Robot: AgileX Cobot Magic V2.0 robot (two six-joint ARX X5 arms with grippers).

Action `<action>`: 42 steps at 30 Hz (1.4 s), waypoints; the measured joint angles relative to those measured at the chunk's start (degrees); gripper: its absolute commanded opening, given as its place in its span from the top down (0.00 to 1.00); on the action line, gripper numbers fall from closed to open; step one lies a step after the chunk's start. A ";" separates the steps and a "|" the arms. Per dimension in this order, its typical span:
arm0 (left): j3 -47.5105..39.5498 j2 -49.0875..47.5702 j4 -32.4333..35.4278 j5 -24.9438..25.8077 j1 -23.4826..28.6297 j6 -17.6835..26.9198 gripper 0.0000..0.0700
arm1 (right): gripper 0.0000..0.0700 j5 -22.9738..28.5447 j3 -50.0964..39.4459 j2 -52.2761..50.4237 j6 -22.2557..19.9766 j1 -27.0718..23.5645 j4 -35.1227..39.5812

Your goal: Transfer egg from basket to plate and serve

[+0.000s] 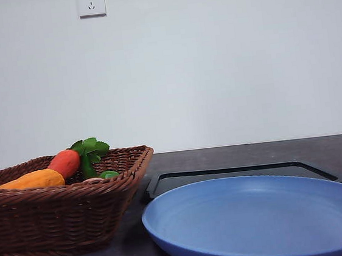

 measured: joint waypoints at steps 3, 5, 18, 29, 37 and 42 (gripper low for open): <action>2.74 5.36 -1.82 3.72 -2.29 1.55 1.00 | 1.00 -3.74 0.31 4.16 -0.10 0.00 -2.67; 4.01 8.36 -3.05 5.44 -4.08 1.91 1.00 | 1.00 -6.90 0.31 6.77 -0.12 0.00 -4.39; 5.02 19.50 -4.50 8.96 -14.45 2.56 0.59 | 0.71 -21.04 0.31 21.51 -0.12 0.00 -8.85; 5.05 19.74 -4.45 8.96 -14.55 2.54 0.53 | 0.71 -21.21 0.31 34.83 -0.12 4.79 -6.96; 5.05 19.74 -4.47 8.96 -14.55 2.54 0.53 | 0.71 -22.11 0.31 42.70 -0.11 9.38 -2.04; 5.05 19.74 -4.45 8.96 -14.55 2.56 0.53 | 0.72 -25.21 0.31 45.72 -0.08 10.46 0.99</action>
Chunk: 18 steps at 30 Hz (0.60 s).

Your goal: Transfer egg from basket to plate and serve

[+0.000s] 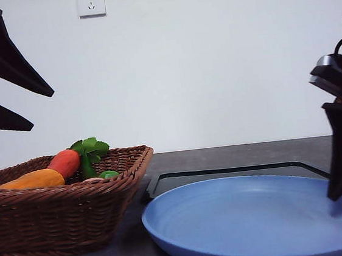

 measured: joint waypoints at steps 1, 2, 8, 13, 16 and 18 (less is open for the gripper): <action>0.00 0.00 -0.01 0.01 0.00 0.00 0.53 | 0.74 -0.13 0.00 0.26 0.16 0.11 0.47; 0.00 0.00 -0.02 0.01 0.00 0.00 0.53 | 0.78 -0.20 0.00 0.43 0.31 0.18 0.82; 0.00 0.00 -0.02 0.00 0.00 -0.02 0.53 | 1.00 -0.21 0.00 0.56 1.63 0.22 1.33; 0.00 0.00 0.01 0.01 0.00 -0.01 0.53 | 1.00 -0.03 0.00 0.53 1.81 0.24 1.41; 0.00 0.00 0.04 0.01 0.00 -0.02 0.44 | 1.00 0.07 0.00 -0.01 1.81 0.18 1.30; 0.00 0.00 0.02 0.00 0.00 -0.02 0.38 | 1.00 0.34 0.00 -1.05 1.81 0.05 1.26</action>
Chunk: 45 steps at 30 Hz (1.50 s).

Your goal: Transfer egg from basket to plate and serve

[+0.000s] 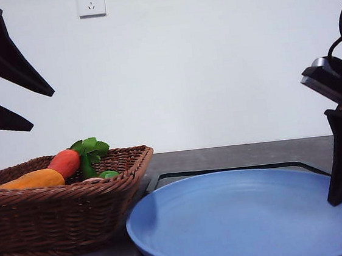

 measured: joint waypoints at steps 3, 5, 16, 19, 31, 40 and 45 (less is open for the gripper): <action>0.00 0.00 0.02 0.00 0.00 -0.24 0.36 | 1.00 0.07 0.00 -3.02 0.15 -0.87 -0.26; 0.03 0.00 -0.07 -0.08 -0.20 -0.63 0.37 | 1.00 0.43 0.00 -5.58 0.23 -1.82 -1.05; 6.72 4.89 -5.19 -11.76 -9.11 -1.04 0.37 | 1.00 3.00 0.00 -17.93 0.39 -9.46 -5.46; 7.83 7.92 -5.64 -13.52 -11.09 -1.03 0.37 | 1.00 3.02 0.00 -20.22 0.39 -11.19 -5.88; 9.86 21.24 -4.48 -16.97 -15.54 -0.34 0.37 | 1.00 3.02 0.00 -25.95 0.39 -15.61 -6.08; 9.94 26.77 -2.41 -17.00 -16.28 0.20 0.37 | 1.00 3.00 0.00 -26.88 0.39 -15.85 -6.10; 9.94 27.56 -2.40 -17.00 -16.30 0.34 0.44 | 1.00 3.00 0.00 -26.89 0.39 -15.85 -6.10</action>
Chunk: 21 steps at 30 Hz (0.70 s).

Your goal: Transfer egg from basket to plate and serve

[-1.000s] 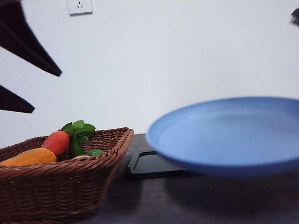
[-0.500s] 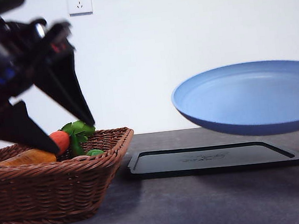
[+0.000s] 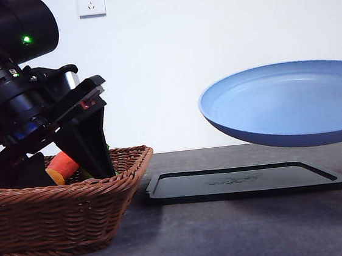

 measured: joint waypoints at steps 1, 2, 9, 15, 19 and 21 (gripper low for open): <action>0.00 0.05 0.00 0.00 -0.01 0.10 0.46 | 1.00 0.00 0.00 0.00 0.00 0.00 0.00; 0.00 0.05 0.00 0.00 -0.01 0.28 0.49 | 1.00 0.02 0.00 0.00 0.00 0.00 0.02; 0.00 0.05 0.02 0.01 -0.01 1.10 0.64 | 1.00 0.00 0.00 0.00 0.00 0.00 0.01; 0.31 0.05 -0.55 0.00 0.01 1.43 0.64 | 1.00 -0.24 0.00 0.00 0.00 0.00 0.00; 3.05 0.05 -6.06 0.00 0.22 1.93 0.64 | 1.00 -0.65 0.00 0.00 0.00 0.02 -0.07; 5.97 0.05 -10.72 0.00 0.29 2.97 0.64 | 1.00 -1.39 0.00 0.00 0.01 0.02 -0.29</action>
